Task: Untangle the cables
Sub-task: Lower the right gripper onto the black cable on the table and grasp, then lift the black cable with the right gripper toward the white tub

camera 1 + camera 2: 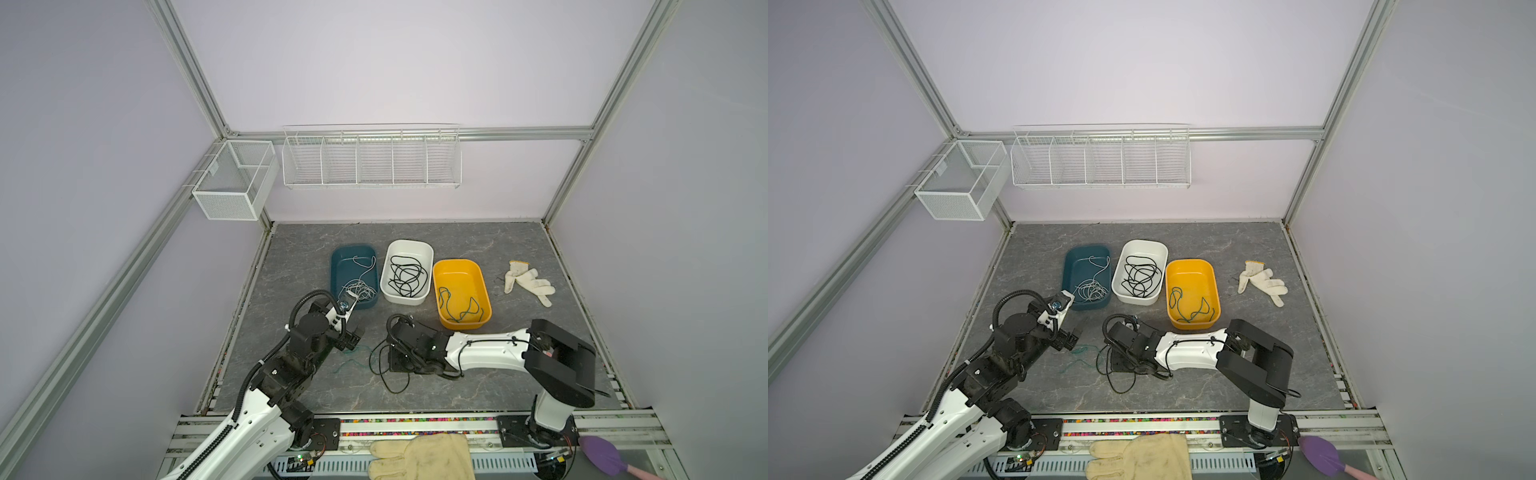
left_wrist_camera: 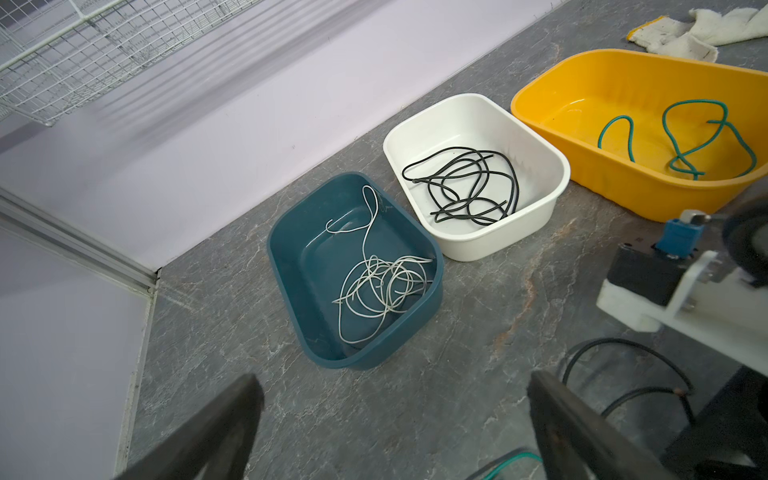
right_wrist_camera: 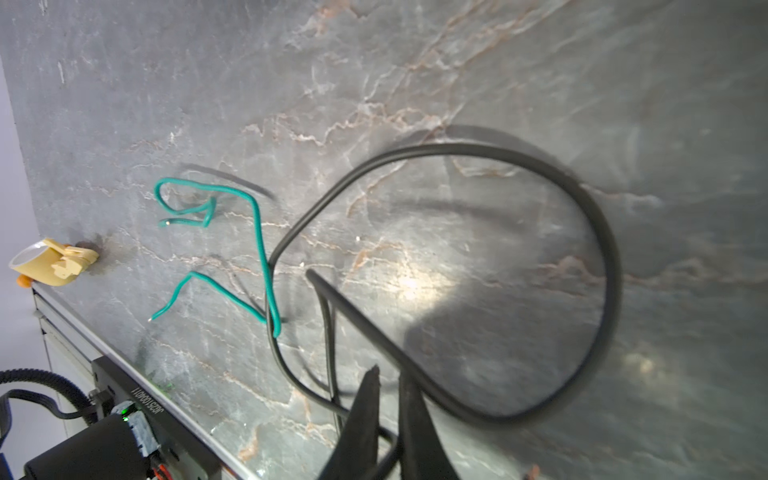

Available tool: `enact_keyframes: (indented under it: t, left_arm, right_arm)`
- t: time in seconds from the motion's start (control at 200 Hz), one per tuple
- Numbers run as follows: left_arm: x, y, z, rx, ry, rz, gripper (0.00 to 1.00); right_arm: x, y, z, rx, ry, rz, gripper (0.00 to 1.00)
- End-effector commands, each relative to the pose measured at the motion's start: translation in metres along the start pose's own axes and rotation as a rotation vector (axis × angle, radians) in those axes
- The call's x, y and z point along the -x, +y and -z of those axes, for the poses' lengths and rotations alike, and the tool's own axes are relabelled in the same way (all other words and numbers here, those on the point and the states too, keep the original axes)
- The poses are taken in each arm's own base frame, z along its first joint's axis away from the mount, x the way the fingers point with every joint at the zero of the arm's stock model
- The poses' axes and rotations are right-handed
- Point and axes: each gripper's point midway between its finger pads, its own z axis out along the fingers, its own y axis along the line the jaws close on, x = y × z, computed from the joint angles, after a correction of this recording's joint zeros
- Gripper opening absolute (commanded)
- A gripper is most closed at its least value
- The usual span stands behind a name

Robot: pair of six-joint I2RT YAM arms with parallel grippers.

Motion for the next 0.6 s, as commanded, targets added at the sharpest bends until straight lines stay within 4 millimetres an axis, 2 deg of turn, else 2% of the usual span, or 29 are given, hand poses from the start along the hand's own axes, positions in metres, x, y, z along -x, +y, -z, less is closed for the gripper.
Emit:
enact_keyframes:
  t: [0.0,0.16,0.595]
  left_arm:
    - [0.002,0.0,0.001,0.004,-0.017,-0.01,0.99]
    - [0.002,-0.001,0.001,0.002,-0.017,-0.009,0.99]
    - [0.001,-0.002,0.0,-0.004,-0.015,-0.013,0.99]
  right_arm:
    - [0.005,-0.008,0.014,-0.028,-0.031,-0.001,0.1]
    - [0.011,-0.013,0.025,-0.057,-0.063,0.019,0.06]
    - [0.024,-0.024,0.06,-0.126,-0.151,0.091,0.07]
